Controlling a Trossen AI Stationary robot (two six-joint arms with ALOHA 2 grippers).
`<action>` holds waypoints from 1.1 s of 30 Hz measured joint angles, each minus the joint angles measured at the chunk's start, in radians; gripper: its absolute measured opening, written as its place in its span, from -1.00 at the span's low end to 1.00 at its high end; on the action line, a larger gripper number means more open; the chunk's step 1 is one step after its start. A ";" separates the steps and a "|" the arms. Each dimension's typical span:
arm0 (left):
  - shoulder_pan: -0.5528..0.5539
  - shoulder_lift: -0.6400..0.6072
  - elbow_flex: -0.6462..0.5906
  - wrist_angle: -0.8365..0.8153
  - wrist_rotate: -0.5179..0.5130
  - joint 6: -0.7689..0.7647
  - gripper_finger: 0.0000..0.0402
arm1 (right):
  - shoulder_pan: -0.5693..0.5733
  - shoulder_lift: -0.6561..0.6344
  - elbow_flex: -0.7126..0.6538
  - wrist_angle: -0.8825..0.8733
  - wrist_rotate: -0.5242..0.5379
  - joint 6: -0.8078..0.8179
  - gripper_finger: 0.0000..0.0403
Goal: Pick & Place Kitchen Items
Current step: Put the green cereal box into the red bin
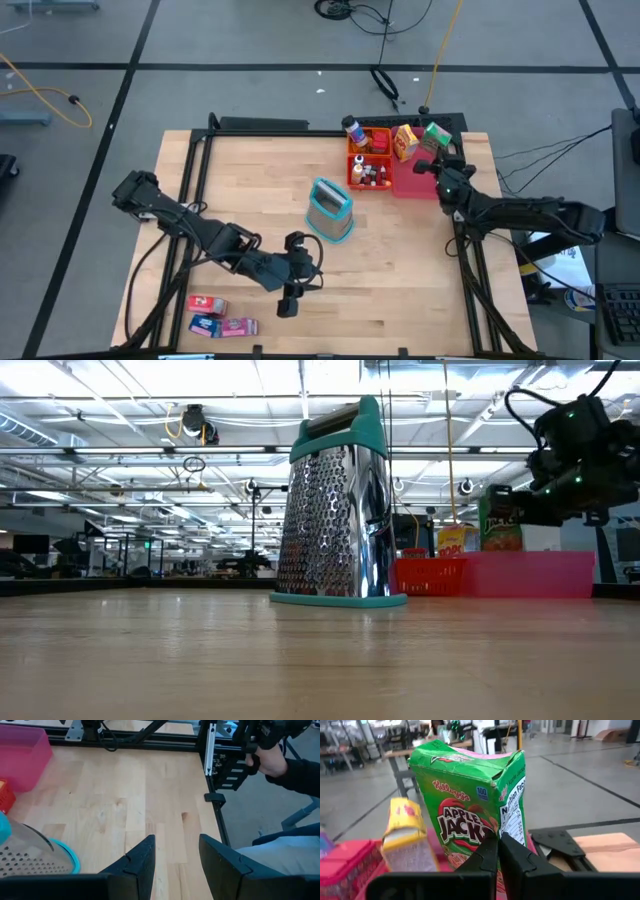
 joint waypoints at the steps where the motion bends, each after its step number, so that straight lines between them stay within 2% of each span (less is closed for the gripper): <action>1: 0.002 0.000 0.000 0.000 0.000 0.000 -0.24 | -0.007 0.014 0.005 -0.001 -0.013 -0.001 -1.00; 28: 0.004 0.000 0.000 -0.001 0.000 0.018 -0.24 | -0.144 0.424 0.036 0.341 -0.158 0.060 -1.00; 33: 0.004 0.000 0.000 -0.001 0.000 0.017 -0.24 | -0.172 0.499 0.079 0.350 -0.259 0.058 -0.98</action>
